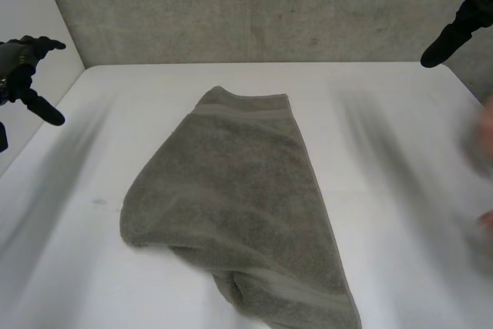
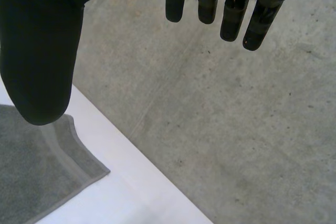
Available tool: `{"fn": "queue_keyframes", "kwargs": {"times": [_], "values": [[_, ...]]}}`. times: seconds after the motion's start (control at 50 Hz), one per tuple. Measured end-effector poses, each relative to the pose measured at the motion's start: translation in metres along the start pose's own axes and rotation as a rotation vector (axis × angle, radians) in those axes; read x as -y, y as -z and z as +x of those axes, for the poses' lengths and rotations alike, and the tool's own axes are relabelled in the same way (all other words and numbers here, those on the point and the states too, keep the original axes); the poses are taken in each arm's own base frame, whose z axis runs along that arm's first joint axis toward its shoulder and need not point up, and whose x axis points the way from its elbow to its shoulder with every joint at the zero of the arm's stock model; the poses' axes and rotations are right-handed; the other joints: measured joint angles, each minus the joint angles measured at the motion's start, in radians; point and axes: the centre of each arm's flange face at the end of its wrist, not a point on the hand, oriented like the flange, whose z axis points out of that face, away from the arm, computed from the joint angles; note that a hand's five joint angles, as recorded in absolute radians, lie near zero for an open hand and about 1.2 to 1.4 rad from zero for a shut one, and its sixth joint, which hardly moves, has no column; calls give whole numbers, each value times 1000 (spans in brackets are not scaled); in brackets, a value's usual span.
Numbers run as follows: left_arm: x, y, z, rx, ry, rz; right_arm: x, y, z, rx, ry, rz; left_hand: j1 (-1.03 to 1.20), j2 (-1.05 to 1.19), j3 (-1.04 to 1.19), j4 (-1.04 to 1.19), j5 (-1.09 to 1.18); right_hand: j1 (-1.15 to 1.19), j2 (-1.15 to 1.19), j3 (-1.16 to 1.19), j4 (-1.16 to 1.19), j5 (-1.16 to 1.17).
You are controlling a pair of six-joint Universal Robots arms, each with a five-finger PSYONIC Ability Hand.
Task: Fold the towel.
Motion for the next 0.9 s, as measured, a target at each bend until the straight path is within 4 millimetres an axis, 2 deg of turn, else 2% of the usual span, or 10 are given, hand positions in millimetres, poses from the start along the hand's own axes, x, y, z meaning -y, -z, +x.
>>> {"fn": "queue_keyframes", "kwargs": {"times": [0.14,0.24,0.52,0.64,0.68,0.74,0.76,0.8,0.86,0.9], "values": [[-3,0,-5,-53,18,-12,-17,-7,26,-9,-2,-34,0,0,0,0,0,0,0,0,0,0],[-7,1,0,-70,22,-26,-25,-10,34,-27,-8,-52,0,0,0,0,0,0,0,0,0,0],[-11,2,3,-79,16,-35,-34,-9,32,-33,-47,-110,13,18,20,23,0,0,0,0,0,0],[-20,-2,4,-88,17,-60,-57,-8,22,-2,-100,-261,17,23,24,28,1,0,0,0,0,0],[-25,-4,4,-90,17,-74,-64,-9,16,18,-105,-300,17,24,24,28,2,0,0,0,0,0],[-35,-8,3,-96,0,-102,-75,-12,-4,73,-114,-361,17,24,24,28,2,0,0,0,0,0],[-41,-11,3,-101,-16,-117,-81,-14,-21,113,-120,-393,17,24,24,28,2,0,0,0,0,0],[-46,-13,3,-104,-29,-129,-87,-15,-35,145,-125,-417,17,24,24,28,2,0,0,0,0,0],[-55,-17,2,-110,-56,-149,-102,-17,-79,242,-147,-481,17,24,24,28,1,0,0,0,0,0],[-57,-18,2,-111,-62,-154,-108,-16,-95,275,-159,-501,17,24,24,28,0,0,0,0,0,0]]}}
